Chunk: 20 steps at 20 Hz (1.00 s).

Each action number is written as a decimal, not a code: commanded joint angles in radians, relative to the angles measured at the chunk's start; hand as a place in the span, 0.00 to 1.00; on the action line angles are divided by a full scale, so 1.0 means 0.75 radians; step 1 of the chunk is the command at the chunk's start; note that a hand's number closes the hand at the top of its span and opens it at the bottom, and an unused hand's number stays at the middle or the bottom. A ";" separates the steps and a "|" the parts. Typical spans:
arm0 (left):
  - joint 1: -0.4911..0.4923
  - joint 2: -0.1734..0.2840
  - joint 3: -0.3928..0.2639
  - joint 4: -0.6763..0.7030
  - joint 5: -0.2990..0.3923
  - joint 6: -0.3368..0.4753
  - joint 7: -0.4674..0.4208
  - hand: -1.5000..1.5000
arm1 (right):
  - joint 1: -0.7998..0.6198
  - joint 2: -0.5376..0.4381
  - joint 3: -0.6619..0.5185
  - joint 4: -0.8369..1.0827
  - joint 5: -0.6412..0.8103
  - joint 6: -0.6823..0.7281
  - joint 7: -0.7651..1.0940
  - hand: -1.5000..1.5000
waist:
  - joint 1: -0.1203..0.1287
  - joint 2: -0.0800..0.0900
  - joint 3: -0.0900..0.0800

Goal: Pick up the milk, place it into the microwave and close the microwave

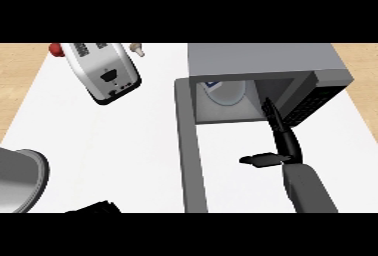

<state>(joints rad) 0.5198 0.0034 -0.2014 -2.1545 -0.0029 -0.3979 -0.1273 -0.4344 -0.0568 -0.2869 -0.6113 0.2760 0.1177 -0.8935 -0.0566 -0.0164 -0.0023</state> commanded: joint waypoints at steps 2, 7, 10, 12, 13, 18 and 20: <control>-0.174 -0.004 -0.116 0.121 -0.122 0.084 0.058 1.00 | 0.247 -0.015 0.043 -0.335 -0.051 0.109 0.070 0.00 | -0.005 0.001 -0.001; -0.400 -0.004 -0.066 0.298 -0.220 0.093 0.083 1.00 | 0.522 -0.057 0.046 -0.679 -0.110 0.177 0.142 0.00 | -0.002 0.011 -0.001; -0.489 -0.005 -0.198 0.374 -0.260 0.158 0.155 1.00 | 0.674 -0.051 0.046 -0.915 -0.145 0.184 0.244 0.00 | 0.013 0.013 0.000; -0.568 -0.005 -0.179 0.530 -0.254 0.079 0.163 1.00 | 0.757 -0.059 0.062 -1.008 -0.137 0.199 0.246 0.00 | -0.007 0.016 -0.001; -0.602 -0.005 -0.217 0.587 -0.260 0.035 0.169 1.00 | 0.763 -0.076 0.039 -1.009 -0.157 0.211 0.241 0.00 | -0.002 0.019 0.000; -0.835 -0.004 -0.287 0.897 -0.360 0.084 0.096 1.00 | 0.923 -0.113 -0.016 -1.197 -0.228 0.258 0.258 0.00 | 0.021 0.023 0.001; -0.898 -0.004 -0.443 1.078 -0.314 0.269 0.046 1.00 | 0.972 -0.105 -0.007 -1.228 -0.237 0.283 0.208 0.00 | 0.021 0.025 0.001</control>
<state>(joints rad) -0.0534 0.0028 -0.4478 -1.5523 -0.2331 -0.2823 -0.0402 0.2090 -0.1269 -0.2803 -1.4431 0.1292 0.2967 -0.7234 -0.0439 -0.0011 -0.0017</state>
